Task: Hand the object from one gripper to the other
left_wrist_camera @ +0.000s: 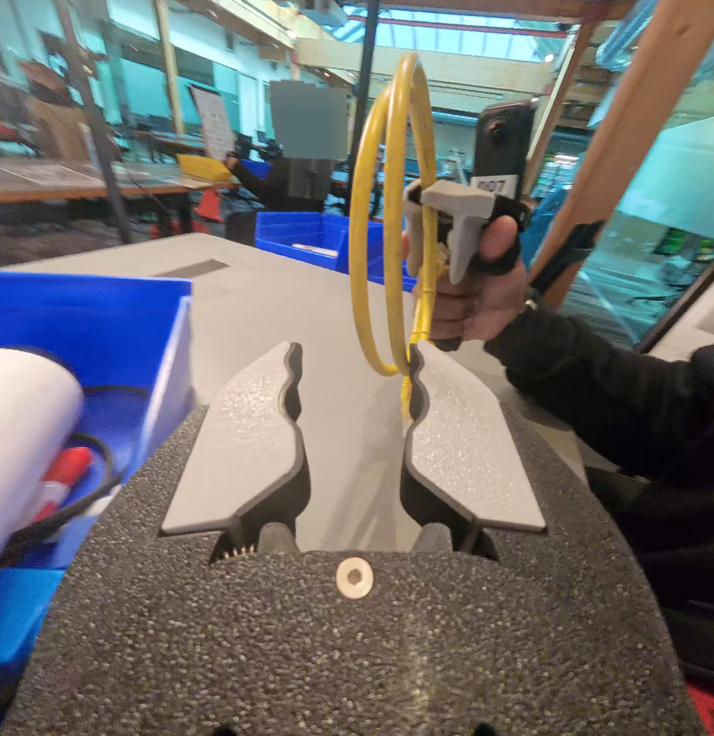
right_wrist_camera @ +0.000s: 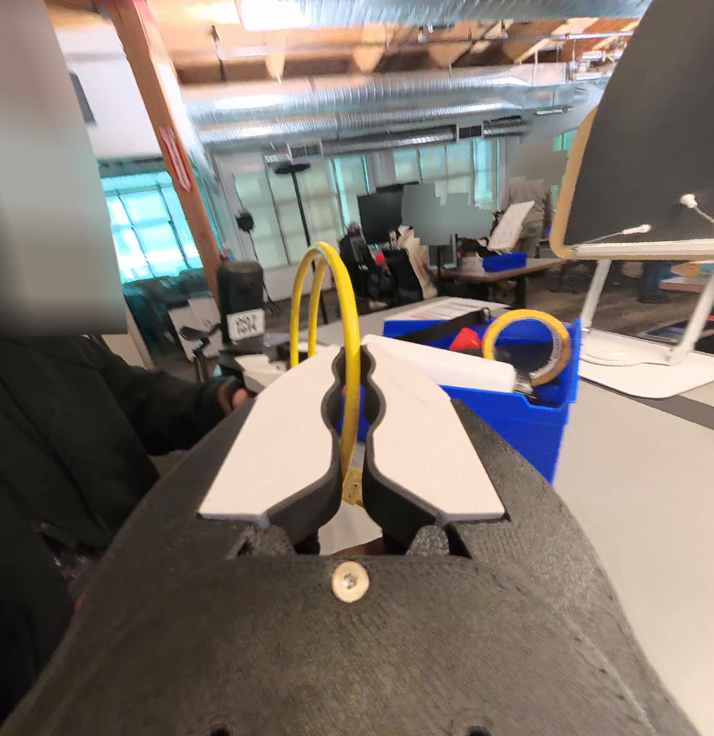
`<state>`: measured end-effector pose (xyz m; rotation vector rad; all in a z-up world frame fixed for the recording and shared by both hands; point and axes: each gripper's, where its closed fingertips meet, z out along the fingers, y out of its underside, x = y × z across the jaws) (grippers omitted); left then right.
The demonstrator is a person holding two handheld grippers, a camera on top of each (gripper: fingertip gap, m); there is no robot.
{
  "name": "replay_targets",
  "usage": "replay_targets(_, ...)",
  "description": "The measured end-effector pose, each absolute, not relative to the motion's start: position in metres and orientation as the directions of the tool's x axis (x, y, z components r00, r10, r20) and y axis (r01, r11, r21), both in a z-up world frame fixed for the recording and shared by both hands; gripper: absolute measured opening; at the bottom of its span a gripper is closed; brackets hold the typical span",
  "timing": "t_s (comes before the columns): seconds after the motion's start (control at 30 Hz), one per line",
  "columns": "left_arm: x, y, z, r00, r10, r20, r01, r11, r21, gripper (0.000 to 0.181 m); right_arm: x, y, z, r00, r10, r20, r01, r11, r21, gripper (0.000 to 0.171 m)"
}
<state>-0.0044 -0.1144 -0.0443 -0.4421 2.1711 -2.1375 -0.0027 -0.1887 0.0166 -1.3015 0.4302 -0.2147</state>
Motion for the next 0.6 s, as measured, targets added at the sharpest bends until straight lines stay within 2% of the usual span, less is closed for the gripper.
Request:
replay_targets(0.03,-0.007,-0.117,-0.047,-0.957,-0.22,0.189,-0.192,-0.007,-0.981,0.051,-0.004,-0.187,0.017,0.908,-0.362,-0.21,-0.104,0.292,-0.951,0.005)
replay_targets(0.07,-0.01,-0.119,-0.048,-0.956,-0.199,0.217,-0.218,-0.017,-0.976,0.042,-0.005,-0.184,0.015,0.911,-0.344,-0.229,-0.121,0.307,-0.944,0.005)
replay_targets(0.13,-0.014,-0.12,-0.049,-0.954,-0.158,0.255,-0.253,-0.034,-0.967,0.014,-0.004,-0.181,0.01,0.904,-0.346,-0.251,-0.144,0.306,-0.941,0.005)
replay_targets(0.33,-0.004,-0.114,-0.047,-0.937,-0.205,0.283,-0.28,-0.042,-0.959,0.013,0.024,-0.195,-0.02,0.79,-0.563,-0.242,-0.161,0.191,-0.968,0.009)
replay_targets(0.43,0.004,-0.108,-0.046,-0.934,-0.29,0.207,-0.21,-0.019,-0.977,0.013,0.034,-0.211,-0.033,0.698,-0.707,-0.115,-0.103,0.059,-0.993,0.024)
replay_targets(0.6,0.01,-0.103,-0.048,-0.906,-0.422,-0.028,-0.014,0.097,-0.995,0.012,0.029,-0.226,-0.022,0.571,-0.802,0.174,0.07,-0.164,-0.984,0.032)
